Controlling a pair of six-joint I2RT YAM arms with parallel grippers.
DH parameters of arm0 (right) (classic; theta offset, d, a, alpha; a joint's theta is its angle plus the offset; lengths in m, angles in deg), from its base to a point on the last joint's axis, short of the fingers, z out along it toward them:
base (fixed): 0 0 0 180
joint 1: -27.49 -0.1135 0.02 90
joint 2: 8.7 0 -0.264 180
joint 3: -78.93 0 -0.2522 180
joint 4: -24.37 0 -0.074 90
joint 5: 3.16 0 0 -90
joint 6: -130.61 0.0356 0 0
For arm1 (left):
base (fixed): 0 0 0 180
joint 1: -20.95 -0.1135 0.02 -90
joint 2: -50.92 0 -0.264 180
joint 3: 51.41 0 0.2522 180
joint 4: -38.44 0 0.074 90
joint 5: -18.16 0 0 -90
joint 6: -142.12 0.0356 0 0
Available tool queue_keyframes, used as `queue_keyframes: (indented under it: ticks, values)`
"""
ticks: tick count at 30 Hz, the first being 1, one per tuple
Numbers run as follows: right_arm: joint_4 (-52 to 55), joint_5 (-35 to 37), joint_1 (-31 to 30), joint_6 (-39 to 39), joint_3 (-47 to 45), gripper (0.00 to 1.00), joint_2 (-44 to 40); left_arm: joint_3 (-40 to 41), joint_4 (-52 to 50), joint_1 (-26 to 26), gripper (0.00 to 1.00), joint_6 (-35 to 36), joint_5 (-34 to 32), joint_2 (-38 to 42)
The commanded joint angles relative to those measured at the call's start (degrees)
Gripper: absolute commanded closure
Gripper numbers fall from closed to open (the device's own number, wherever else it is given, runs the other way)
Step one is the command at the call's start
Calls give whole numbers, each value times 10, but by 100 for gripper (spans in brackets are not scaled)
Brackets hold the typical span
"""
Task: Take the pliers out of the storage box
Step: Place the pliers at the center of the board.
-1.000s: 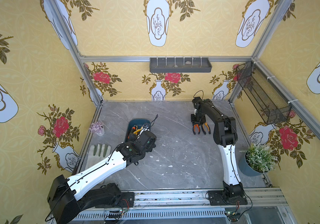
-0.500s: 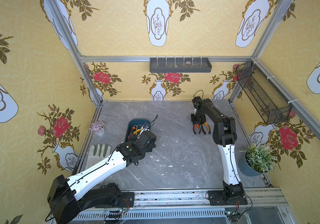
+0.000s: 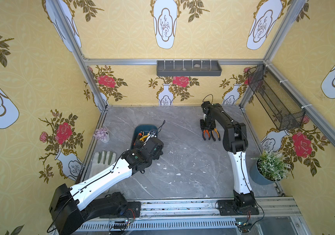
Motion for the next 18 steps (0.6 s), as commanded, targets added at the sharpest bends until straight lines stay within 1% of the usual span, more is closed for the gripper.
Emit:
queue_keyframes:
  ticks: [1, 8, 12, 14, 18]
  values:
    - [-4, 4, 0, -2, -1, 50, 1, 2, -5, -1, 6, -3, 4, 0]
    - [-5, 5, 0, -1, -2, 47, -7, 0, -7, -1, 6, -4, 5, 1]
    - [-9, 9, -3, -1, 2, 47, -29, 0, -9, -1, 6, -4, 7, 1]
    - [-1, 11, -5, 0, 18, 47, -41, -2, -10, -1, 6, -5, 8, -1]
    - [41, 26, -14, 0, 91, 47, -71, -9, -14, -1, 5, -6, 12, -6]
